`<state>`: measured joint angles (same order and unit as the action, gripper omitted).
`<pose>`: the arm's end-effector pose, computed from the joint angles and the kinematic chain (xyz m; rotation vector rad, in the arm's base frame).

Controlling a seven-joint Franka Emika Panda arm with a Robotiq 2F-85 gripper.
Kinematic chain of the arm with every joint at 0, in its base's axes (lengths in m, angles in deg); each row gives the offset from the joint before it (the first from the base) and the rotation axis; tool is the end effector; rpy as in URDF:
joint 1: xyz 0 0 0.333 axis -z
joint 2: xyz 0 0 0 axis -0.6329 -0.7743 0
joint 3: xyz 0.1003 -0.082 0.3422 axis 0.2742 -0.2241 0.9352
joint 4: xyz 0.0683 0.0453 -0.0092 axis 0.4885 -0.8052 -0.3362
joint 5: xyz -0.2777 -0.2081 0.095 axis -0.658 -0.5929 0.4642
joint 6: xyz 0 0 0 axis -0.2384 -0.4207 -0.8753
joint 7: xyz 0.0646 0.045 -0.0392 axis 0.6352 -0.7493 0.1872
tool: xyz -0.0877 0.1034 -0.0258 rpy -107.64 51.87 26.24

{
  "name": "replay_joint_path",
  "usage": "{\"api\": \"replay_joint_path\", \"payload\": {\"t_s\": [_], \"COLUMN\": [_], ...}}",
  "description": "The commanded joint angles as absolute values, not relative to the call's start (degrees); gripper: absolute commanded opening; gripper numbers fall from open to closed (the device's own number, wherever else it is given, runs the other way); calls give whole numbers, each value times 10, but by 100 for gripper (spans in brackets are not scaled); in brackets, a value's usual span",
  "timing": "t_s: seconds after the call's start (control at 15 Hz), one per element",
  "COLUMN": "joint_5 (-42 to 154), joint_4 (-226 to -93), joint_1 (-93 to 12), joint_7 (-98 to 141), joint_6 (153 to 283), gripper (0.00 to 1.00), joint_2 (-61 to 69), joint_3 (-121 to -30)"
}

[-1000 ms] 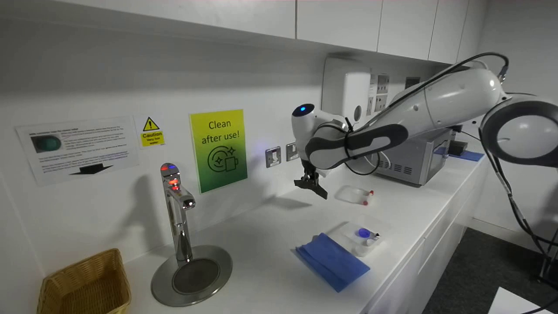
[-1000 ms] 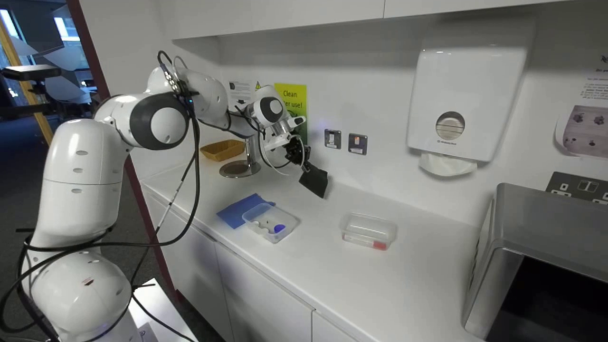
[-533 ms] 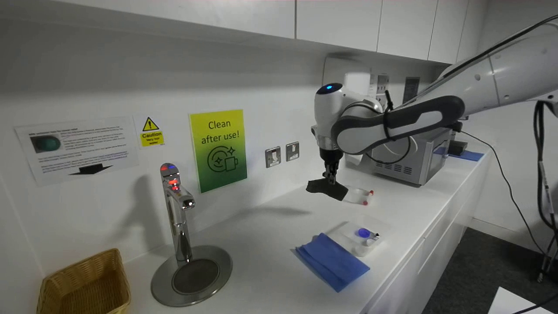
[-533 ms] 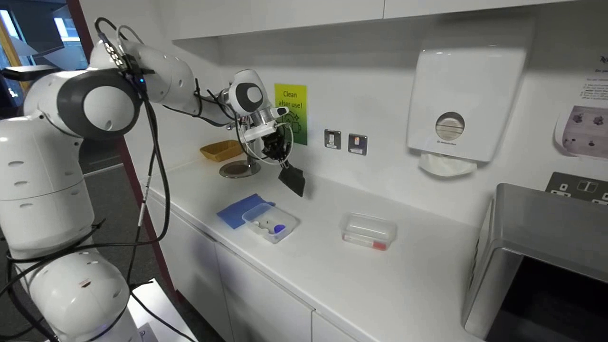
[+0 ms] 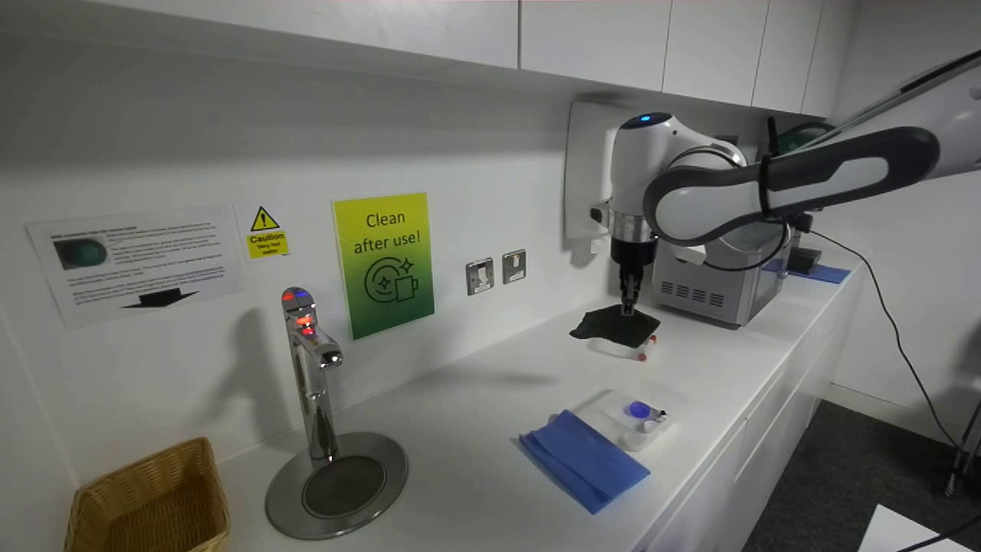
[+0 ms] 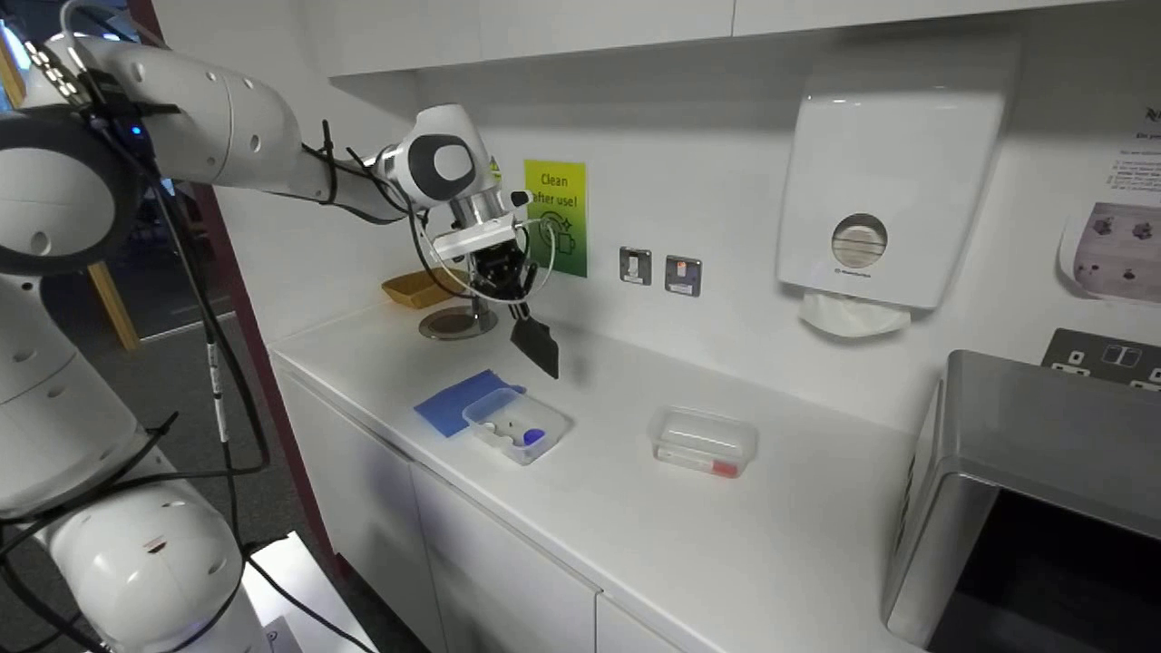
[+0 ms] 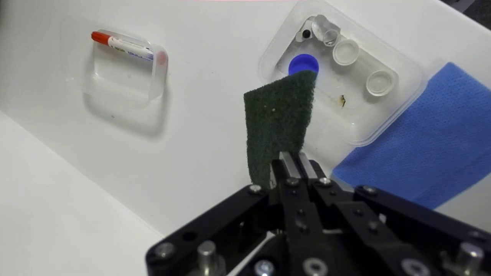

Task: Put the black fabric in the clear container on the left.

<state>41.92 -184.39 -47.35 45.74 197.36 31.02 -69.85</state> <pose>0.4773 0.0577 0.5627 2.7110 0.8653 0.1387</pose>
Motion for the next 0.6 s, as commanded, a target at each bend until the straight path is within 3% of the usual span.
{"api": "replay_joint_path", "payload": {"t_s": [0.0,0.53], "joint_5": [495,569], "joint_4": [-1871,-1857], "joint_1": [-470,-455], "joint_7": [572,677], "joint_6": [1973,1896], "gripper": [1,1], "joint_2": [336,298], "joint_3": [-713,-726]}}
